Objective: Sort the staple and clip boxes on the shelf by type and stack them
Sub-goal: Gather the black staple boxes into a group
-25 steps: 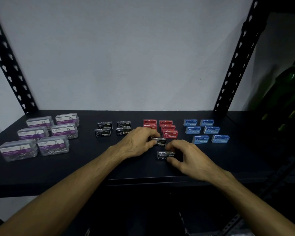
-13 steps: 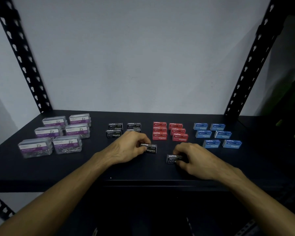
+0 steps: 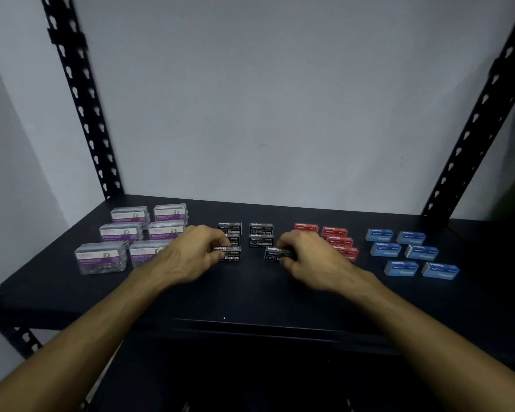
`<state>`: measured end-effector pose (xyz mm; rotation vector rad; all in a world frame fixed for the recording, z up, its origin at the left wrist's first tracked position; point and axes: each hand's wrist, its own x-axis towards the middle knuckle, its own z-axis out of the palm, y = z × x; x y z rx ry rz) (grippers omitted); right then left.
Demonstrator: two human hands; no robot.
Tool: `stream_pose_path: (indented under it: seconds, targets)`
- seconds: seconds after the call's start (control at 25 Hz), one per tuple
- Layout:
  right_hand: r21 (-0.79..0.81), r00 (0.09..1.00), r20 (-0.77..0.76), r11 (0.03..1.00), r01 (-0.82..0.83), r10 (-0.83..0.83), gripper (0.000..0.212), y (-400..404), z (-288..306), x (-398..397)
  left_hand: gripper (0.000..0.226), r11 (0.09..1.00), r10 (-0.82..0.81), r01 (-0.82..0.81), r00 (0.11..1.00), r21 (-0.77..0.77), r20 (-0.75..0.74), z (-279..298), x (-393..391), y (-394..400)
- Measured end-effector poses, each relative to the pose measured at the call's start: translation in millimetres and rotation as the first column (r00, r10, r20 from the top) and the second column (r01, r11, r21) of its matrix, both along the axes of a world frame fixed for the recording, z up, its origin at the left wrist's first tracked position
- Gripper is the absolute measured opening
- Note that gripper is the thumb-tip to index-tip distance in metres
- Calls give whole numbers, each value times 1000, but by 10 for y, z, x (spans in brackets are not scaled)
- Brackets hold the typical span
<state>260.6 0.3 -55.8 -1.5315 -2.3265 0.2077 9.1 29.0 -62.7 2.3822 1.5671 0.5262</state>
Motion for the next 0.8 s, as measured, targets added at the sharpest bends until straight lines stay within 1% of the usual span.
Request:
stream_pose_path:
  seconds: [0.12,0.4,0.8]
  targets:
    - [-9,999,31,1000,13,-12,13,130,-35,-157,25,1000,20,-20,1000,15,-3,-8,-2,7]
    - [-95,999,51,995,21,-16,12,263,-160,-313,25,998,60,-59,998,27,-35,-118,14,65]
    - [-79,999,32,997,11,-9,12,261,-193,-297,23,995,101,-100,995,28,-5,-186,37,94]
